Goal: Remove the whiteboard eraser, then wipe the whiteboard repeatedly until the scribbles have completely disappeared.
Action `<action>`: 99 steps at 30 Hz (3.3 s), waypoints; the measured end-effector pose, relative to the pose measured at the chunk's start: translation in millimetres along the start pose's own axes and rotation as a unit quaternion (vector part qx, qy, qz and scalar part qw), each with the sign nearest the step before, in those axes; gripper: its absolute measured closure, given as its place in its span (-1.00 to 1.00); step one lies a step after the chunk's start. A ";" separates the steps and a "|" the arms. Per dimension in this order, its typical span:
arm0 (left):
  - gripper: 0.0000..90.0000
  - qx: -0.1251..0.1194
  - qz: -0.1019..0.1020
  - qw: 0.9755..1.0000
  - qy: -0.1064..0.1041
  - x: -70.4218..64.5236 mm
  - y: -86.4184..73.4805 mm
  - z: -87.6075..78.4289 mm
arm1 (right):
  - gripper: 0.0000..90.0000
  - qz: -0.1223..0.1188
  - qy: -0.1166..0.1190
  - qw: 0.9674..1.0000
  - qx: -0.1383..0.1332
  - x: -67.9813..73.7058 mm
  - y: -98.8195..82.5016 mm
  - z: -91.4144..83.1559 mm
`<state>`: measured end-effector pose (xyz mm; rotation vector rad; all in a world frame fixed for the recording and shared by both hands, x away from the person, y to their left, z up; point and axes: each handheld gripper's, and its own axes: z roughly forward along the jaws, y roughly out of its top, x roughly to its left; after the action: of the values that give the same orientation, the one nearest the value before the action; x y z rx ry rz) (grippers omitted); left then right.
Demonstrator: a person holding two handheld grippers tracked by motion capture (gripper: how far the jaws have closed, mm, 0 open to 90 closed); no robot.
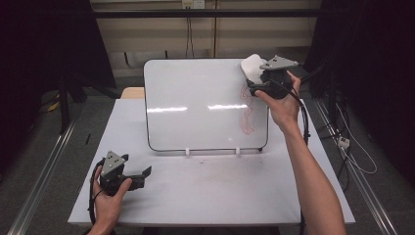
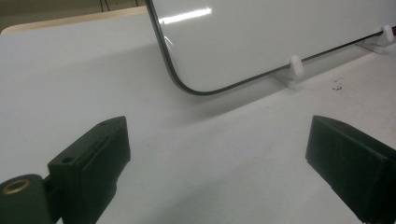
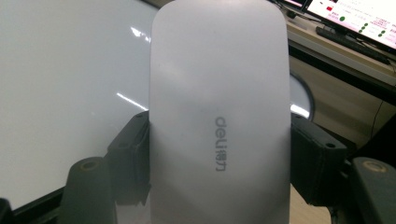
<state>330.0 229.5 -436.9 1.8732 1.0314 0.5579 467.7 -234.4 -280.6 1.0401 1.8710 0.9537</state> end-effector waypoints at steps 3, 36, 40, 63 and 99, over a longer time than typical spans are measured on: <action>-0.86 0.001 0.001 1.000 0.000 0.2 -0.6 0.2 | -0.30 -0.003 -0.004 1.000 0.000 -2.3 -0.5 -6.9; -0.86 0.001 -0.013 1.000 0.008 7.2 -3.4 -2.6 | -0.30 -0.021 -0.010 1.000 -0.018 22.3 -43.2 -24.0; -0.86 0.003 -0.011 1.000 0.005 5.8 -3.0 -2.8 | -0.30 -0.034 -0.011 0.999 -0.018 29.5 -43.4 -23.3; -0.86 0.007 -0.006 1.000 -0.002 4.9 -2.0 0.0 | -0.30 -0.054 -0.055 0.997 0.002 29.2 -34.7 14.9; -0.86 0.007 -0.003 1.000 0.003 2.6 -1.9 -2.1 | -0.30 -0.052 -0.048 0.998 0.004 42.7 -47.2 27.2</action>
<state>329.1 233.2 -437.6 1.8806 1.0463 0.5540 461.4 -208.0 -344.3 0.9663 1.8320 0.8240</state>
